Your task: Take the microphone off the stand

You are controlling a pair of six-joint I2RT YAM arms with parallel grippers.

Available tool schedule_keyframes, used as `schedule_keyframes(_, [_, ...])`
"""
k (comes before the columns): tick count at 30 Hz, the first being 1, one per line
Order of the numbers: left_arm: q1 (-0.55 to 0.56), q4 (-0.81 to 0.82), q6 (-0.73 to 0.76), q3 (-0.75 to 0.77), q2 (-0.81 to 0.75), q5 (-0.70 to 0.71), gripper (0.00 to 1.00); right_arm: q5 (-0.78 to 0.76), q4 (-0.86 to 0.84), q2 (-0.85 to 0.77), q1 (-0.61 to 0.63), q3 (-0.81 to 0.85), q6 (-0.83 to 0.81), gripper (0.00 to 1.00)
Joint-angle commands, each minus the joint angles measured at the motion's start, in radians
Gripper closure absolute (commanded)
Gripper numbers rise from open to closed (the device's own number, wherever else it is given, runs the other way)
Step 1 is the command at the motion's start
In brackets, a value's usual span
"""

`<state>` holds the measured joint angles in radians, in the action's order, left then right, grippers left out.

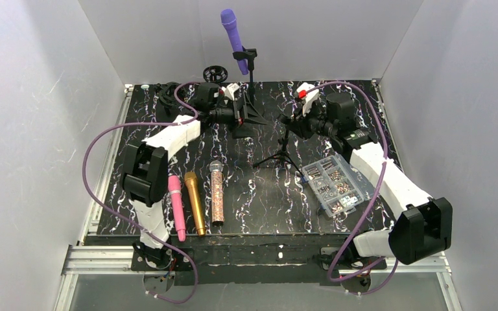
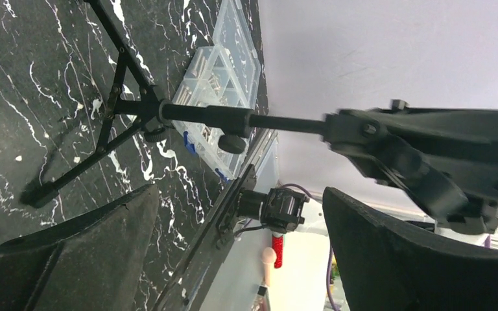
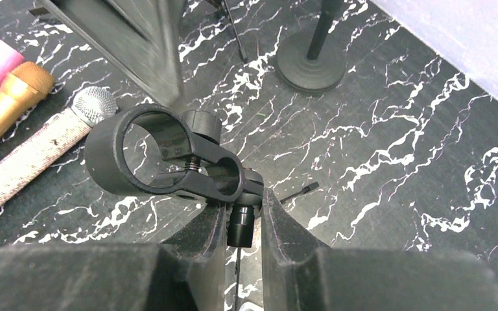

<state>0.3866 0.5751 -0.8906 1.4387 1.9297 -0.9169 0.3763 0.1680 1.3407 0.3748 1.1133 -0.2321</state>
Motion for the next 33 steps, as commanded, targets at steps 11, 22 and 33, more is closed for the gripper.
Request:
schedule_keyframes(11, [-0.026,-0.253,0.214,0.078,-0.122,-0.029,0.02,-0.221,0.337,0.156,0.004,-0.176,0.006,0.99])
schedule_keyframes(22, [-0.025,-0.366,0.338,0.111,-0.148,-0.009,0.02,-0.247,0.323,0.193,0.010,-0.176,0.014,0.99])
schedule_keyframes(33, [-0.025,-0.463,0.442,0.112,-0.196,0.017,0.02,-0.281,0.350,0.165,0.010,-0.198,-0.004,0.92])
